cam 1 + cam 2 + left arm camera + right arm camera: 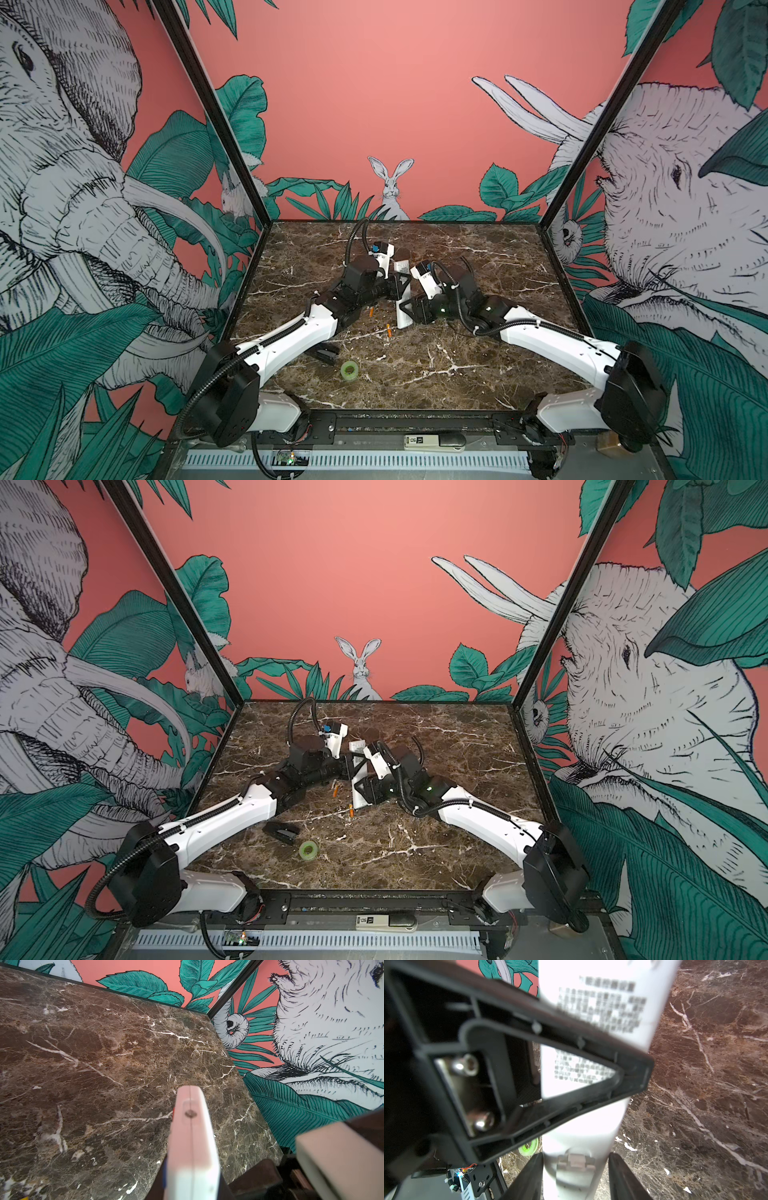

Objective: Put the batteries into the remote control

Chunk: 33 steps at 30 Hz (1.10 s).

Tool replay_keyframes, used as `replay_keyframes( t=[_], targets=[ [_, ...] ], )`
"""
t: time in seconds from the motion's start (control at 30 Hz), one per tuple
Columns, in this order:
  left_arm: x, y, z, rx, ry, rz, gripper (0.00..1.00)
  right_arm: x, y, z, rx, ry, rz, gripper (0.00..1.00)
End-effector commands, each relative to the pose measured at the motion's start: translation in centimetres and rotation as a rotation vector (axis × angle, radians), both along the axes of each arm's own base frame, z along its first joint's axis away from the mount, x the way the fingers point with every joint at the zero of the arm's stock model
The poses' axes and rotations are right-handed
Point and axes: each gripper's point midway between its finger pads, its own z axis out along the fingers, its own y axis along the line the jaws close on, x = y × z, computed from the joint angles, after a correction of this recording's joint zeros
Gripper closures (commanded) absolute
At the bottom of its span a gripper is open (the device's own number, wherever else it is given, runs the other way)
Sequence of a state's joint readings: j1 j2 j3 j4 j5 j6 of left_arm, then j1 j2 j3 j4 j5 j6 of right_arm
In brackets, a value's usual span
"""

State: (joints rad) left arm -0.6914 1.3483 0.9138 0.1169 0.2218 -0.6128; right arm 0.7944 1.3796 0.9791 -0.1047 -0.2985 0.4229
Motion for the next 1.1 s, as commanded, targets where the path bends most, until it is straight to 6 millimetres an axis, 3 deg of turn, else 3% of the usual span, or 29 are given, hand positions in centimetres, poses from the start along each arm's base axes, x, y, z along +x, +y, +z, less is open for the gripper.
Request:
replay_keyframes(
  t=[0.0, 1.07],
  targets=[
    [0.29, -0.38, 2.22, -0.039, -0.042, -0.001, 1.00, 0.47, 0.46, 0.57, 0.036, -0.012, 0.002, 0.51],
    [0.49, -0.17, 2.07, -0.027, -0.046, 0.013, 1.00, 0.30, 0.45, 0.70, 0.062, -0.005, 0.015, 0.73]
  ],
)
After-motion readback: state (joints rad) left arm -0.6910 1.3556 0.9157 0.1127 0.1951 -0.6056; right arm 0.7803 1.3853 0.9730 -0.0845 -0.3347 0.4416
